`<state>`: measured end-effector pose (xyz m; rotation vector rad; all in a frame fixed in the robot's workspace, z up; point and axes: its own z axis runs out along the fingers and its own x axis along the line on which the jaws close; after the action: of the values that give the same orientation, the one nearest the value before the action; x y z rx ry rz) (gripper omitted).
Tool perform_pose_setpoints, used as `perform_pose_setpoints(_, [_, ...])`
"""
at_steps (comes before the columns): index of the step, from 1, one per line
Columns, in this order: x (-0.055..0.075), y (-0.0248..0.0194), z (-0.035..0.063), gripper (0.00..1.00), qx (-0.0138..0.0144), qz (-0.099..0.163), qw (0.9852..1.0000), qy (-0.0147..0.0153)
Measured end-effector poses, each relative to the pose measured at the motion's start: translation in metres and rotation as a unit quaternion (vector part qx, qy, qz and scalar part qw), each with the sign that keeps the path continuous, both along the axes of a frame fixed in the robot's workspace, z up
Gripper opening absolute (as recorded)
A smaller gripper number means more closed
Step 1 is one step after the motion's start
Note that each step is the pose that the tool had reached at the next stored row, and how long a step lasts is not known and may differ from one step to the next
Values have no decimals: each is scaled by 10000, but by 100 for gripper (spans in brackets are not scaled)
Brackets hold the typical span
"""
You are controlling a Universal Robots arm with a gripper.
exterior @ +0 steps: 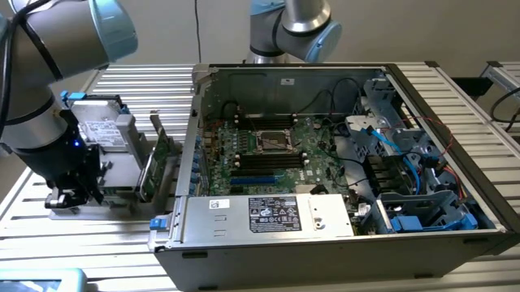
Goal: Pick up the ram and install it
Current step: 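Pick up the ram and move it above insertion slot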
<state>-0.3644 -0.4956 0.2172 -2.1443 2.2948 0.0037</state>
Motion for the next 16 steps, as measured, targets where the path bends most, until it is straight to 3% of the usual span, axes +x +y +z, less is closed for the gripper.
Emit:
perform_pose_setpoints(10, [-1,0,455,14,-1,35,10000,1])
perform_pose_setpoints(16, [-1,-4,713,14,10,203,9998,-1])
